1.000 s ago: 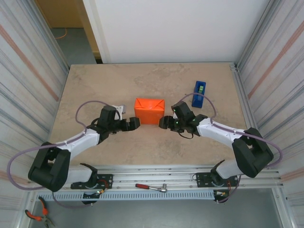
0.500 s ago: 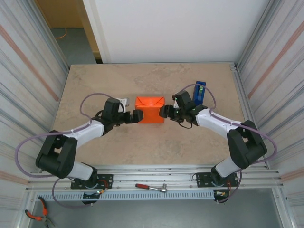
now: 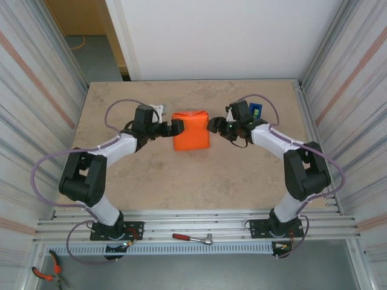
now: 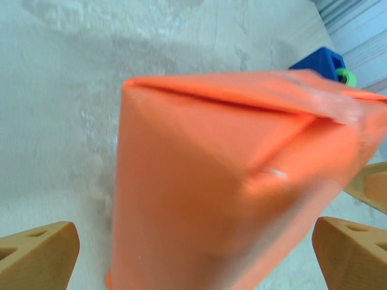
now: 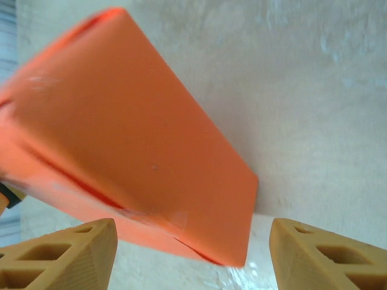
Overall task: Wrap the gift box in paper
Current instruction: Lay the gift box flat at the top-center of the table, then reset both arms
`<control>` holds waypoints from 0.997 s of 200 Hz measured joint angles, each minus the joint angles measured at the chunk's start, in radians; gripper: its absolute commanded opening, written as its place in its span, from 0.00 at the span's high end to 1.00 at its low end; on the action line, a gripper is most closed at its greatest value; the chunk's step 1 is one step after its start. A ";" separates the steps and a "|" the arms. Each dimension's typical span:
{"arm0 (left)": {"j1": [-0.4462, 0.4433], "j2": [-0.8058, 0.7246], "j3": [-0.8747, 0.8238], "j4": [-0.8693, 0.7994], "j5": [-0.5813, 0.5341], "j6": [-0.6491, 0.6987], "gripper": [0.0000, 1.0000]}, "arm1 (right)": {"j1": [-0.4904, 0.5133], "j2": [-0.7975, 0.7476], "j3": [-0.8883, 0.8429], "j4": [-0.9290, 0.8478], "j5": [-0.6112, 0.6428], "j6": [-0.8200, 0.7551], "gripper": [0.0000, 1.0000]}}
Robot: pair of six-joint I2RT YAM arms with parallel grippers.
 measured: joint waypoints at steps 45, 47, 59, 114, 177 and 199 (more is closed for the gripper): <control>0.066 0.037 0.119 -0.048 0.026 0.033 0.01 | -0.046 0.024 0.074 -0.008 -0.024 -0.002 0.28; 0.069 0.035 0.121 -0.050 0.026 0.036 0.01 | -0.047 0.023 0.074 -0.010 -0.024 -0.003 0.28; 0.079 0.018 0.124 -0.068 0.024 0.053 0.01 | -0.050 0.013 0.068 -0.023 -0.025 -0.013 0.26; 0.080 -0.222 -0.005 -0.106 -0.033 0.114 0.01 | -0.063 -0.200 -0.065 -0.068 0.015 -0.070 0.05; 0.080 -0.641 -0.326 0.042 -0.285 0.292 0.01 | -0.084 -0.485 -0.192 -0.109 0.249 -0.166 0.01; 0.080 -0.734 -0.376 0.091 -0.377 0.415 0.01 | -0.107 -0.560 -0.254 -0.090 0.341 -0.214 0.01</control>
